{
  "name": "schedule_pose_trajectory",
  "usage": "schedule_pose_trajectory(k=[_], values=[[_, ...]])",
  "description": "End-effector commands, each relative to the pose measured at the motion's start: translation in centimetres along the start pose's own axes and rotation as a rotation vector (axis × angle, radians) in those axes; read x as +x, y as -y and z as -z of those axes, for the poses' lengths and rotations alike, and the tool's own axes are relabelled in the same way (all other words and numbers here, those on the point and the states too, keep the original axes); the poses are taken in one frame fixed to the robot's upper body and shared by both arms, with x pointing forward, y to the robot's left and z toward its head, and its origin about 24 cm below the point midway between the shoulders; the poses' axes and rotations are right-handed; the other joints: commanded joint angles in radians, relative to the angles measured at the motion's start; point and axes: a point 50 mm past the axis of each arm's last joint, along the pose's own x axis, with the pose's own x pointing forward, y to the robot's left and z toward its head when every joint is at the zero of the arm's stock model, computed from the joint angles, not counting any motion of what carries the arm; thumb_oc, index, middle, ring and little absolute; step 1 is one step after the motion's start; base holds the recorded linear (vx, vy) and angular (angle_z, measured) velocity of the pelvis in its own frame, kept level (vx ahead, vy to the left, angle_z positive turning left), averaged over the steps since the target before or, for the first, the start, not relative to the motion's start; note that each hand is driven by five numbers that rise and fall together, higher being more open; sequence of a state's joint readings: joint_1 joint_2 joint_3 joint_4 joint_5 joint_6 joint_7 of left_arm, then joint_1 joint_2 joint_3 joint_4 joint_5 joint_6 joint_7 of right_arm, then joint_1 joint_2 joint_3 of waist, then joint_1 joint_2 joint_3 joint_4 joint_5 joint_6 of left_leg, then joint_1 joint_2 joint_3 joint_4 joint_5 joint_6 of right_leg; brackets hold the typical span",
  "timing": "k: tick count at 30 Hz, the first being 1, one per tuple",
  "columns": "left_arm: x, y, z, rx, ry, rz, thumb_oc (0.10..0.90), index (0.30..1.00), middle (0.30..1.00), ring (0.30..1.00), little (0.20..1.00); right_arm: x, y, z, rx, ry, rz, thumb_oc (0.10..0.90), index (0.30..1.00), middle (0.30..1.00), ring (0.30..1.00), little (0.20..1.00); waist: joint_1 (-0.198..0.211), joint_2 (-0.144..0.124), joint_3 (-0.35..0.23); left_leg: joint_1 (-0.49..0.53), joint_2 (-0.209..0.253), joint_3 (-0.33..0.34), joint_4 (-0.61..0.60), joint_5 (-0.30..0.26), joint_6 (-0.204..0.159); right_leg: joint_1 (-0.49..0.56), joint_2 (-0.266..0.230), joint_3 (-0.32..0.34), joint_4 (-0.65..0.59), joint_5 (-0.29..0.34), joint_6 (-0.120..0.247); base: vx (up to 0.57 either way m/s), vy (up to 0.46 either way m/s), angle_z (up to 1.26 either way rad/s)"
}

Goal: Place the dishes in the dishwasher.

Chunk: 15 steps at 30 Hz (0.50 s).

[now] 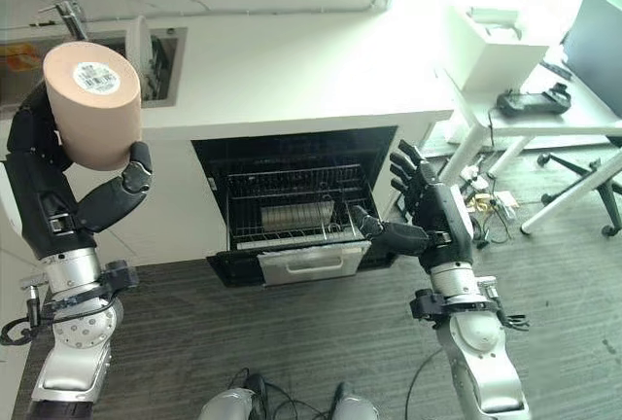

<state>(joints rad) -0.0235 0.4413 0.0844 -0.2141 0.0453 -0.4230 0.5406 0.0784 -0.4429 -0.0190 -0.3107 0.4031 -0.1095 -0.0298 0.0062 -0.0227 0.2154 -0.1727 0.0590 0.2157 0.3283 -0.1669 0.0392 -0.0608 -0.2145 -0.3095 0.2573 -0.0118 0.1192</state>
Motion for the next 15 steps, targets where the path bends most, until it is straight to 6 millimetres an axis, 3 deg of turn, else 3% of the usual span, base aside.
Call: schedule_pose_trajectory(k=[1, 4, 6, 8, 9, 10, 11, 15], values=[[2.7, -0.8, -4.0, -0.047, 0.277, 0.000, 0.400, 0.300, 0.300, 0.300, 0.300, 1.4, -0.9, -4.8, 0.032, 0.309, -0.025, 0.800, 0.900, 0.900, 0.900, 0.900, 0.023, 0.012, -0.086, 0.001, 0.009, -0.032, -0.028, 0.034, -0.043, 0.139, 0.072, -0.018, 0.117, 0.054, 0.065, 0.20, 0.234, 0.28], [2.3, -0.8, -4.0, -0.032, 0.275, 0.006, 0.400, 0.300, 0.300, 0.300, 0.300, 1.1, -1.2, -4.8, 0.036, 0.298, -0.043, 0.800, 0.900, 0.900, 0.900, 0.900, 0.015, 0.021, -0.086, 0.007, 0.001, -0.038, -0.028, 0.023, -0.026, 0.100, 0.084, 0.023, 0.285, 0.081, 0.070, 0.17, 0.211, 0.23], [2.2, -0.9, -3.9, -0.026, 0.268, -0.002, 0.400, 0.300, 0.300, 0.300, 0.300, 1.1, -1.4, -4.7, 0.031, 0.287, -0.060, 0.800, 0.900, 0.900, 0.900, 0.900, 0.010, 0.020, -0.085, 0.012, 0.000, -0.037, -0.028, 0.020, -0.024, 0.069, 0.081, 0.039, 0.291, 0.075, 0.065, 0.12, 0.079, 0.24], [2.5, -1.2, -3.8, -0.021, 0.252, -0.025, 0.400, 0.300, 0.300, 0.300, 0.300, 1.1, -1.5, -4.6, 0.031, 0.278, -0.098, 0.800, 0.900, 0.900, 0.900, 0.900, 0.011, 0.000, -0.094, 0.018, -0.005, -0.047, -0.028, 0.018, -0.037, 0.076, 0.054, 0.033, 0.090, 0.047, 0.057, 0.22, -0.057, -0.10], [2.5, -1.2, -3.8, -0.020, 0.252, -0.024, 0.400, 0.300, 0.300, 0.300, 0.300, 1.1, -1.5, -4.6, 0.035, 0.278, -0.101, 0.800, 0.900, 0.900, 0.900, 0.900, 0.011, -0.003, -0.094, 0.020, -0.004, -0.050, -0.028, 0.016, -0.039, 0.086, 0.048, 0.028, 0.053, 0.050, 0.057, 0.18, -0.254, -0.35], [2.6, -0.8, -3.9, -0.014, 0.258, -0.014, 0.400, 0.300, 0.300, 0.300, 0.300, 0.9, -1.3, -4.7, 0.051, 0.296, -0.103, 0.800, 0.900, 0.900, 0.900, 0.900, 0.010, -0.027, -0.080, 0.038, 0.003, -0.057, -0.028, 0.006, -0.057, 0.037, -0.032, 0.042, 0.043, -0.007, 0.054, 0.17, -0.316, -0.41], [2.5, -0.4, -3.9, -0.015, 0.260, -0.006, 0.400, 0.300, 0.300, 0.300, 0.300, 0.9, -1.3, -4.7, 0.064, 0.303, -0.103, 0.800, 0.900, 0.900, 0.900, 0.900, 0.002, -0.035, -0.074, 0.049, 0.008, -0.070, -0.028, -0.003, -0.068, -0.009, -0.070, 0.082, 0.043, -0.013, 0.060, 0.21, -0.428, -0.30], [2.2, 0.4, -3.9, -0.021, 0.253, 0.006, 0.400, 0.300, 0.300, 0.300, 0.300, 1.2, -2.2, -4.8, 0.070, 0.304, -0.115, 0.800, 0.900, 0.900, 0.900, 0.900, -0.021, -0.047, -0.072, 0.081, 0.022, -0.100, -0.028, -0.039, -0.096, -0.129, -0.160, 0.189, 0.043, 0.084, 0.103, 0.18, -0.287, 0.27]])
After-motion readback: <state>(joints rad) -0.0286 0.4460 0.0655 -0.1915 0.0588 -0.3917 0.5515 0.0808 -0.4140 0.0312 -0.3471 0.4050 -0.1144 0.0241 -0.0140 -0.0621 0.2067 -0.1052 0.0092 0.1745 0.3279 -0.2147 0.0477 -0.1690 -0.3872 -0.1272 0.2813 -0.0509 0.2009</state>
